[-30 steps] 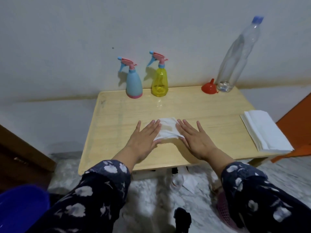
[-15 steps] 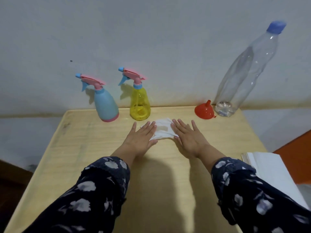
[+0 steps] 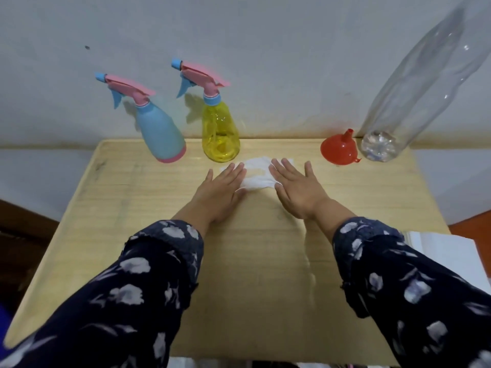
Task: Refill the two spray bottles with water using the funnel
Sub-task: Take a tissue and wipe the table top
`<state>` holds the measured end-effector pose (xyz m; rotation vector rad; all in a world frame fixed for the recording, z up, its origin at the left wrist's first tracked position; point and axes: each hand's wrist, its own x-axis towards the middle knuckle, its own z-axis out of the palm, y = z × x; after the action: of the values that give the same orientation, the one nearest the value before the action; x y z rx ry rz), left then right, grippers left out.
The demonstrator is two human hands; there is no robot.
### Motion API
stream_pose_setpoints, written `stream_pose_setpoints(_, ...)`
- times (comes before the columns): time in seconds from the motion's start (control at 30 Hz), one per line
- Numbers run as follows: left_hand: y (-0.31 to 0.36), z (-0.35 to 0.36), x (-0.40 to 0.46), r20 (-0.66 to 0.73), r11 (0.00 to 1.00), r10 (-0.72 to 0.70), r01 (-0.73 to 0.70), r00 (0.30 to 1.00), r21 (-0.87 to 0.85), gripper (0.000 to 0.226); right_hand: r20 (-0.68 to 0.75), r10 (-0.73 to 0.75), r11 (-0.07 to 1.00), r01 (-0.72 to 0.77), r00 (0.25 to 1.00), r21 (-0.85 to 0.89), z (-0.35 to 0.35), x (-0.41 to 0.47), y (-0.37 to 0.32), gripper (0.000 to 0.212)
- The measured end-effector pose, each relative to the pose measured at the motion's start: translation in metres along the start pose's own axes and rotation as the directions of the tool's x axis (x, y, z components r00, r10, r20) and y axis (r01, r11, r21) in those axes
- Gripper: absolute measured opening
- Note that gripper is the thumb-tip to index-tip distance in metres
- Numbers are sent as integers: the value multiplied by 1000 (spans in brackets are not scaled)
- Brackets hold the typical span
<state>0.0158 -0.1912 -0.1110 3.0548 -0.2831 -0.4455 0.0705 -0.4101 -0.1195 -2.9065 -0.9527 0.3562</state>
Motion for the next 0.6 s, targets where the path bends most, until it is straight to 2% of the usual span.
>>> stream_pose_setpoints(0.37, 19, 25, -71, 38, 998, -49, 50, 998, -27, 59, -6, 11, 1000, -11, 1000, -8, 20, -64, -43, 54)
stream_pose_setpoints(0.5, 22, 30, -98, 81, 998, -62, 63, 995, -15, 57, 2, 14, 1000, -14, 1000, -12, 28, -88, -63, 66)
stream_pose_setpoints(0.6, 24, 36, -120, 95, 997, -57, 61, 994, -39, 57, 11, 24, 1000, -24, 1000, 0, 32, -108, -79, 59)
